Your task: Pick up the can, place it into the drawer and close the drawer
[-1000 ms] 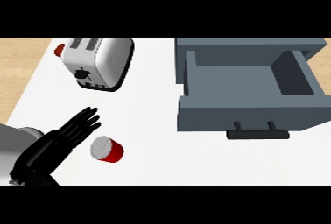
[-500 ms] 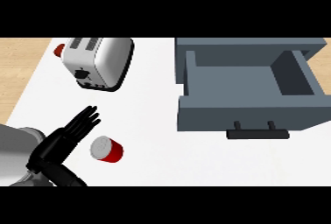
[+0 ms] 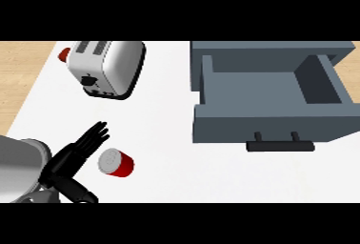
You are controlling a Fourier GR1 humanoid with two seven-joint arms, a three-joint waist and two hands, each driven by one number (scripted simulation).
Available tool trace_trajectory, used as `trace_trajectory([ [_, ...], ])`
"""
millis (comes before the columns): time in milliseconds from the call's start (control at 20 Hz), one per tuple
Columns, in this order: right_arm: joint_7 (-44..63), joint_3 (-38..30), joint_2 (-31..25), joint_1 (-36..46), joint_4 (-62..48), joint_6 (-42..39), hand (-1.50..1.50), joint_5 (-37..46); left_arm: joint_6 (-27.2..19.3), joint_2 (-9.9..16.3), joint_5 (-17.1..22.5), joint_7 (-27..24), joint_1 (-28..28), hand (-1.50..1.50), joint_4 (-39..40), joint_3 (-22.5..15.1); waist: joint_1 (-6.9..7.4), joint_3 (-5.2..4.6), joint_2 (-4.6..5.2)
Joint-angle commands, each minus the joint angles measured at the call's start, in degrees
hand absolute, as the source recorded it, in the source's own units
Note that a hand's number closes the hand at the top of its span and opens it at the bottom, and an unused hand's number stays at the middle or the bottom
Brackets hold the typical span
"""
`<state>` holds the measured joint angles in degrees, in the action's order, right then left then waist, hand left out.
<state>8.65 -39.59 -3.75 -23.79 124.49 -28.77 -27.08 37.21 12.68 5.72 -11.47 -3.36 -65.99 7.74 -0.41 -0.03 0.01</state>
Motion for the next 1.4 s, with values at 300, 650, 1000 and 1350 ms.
trace_trajectory([
  [300,0.36,1.21,3.60,-0.56,3.00,-0.92,-1.50,1.86,-0.74,-0.59,-5.21,-8.67,-5.05,-1.50,15.12,-0.20,0.03,0.01,-0.01],
  [650,6.84,-1.34,3.57,0.07,7.44,0.17,-1.50,-2.88,-1.21,-2.10,-7.58,-12.66,-9.95,-1.50,24.27,-0.99,-0.10,-0.01,0.00],
  [1000,5.87,-2.82,1.21,1.83,2.83,-1.73,-1.50,-3.91,-1.05,-2.94,-6.13,-13.74,-18.59,-1.50,35.40,1.57,-0.34,-0.03,0.13],
  [1350,7.58,-4.65,1.89,0.24,3.20,-2.40,-1.50,-5.89,6.19,-4.77,-3.29,-10.51,-14.68,1.50,29.69,-0.85,-0.06,0.00,0.01],
])
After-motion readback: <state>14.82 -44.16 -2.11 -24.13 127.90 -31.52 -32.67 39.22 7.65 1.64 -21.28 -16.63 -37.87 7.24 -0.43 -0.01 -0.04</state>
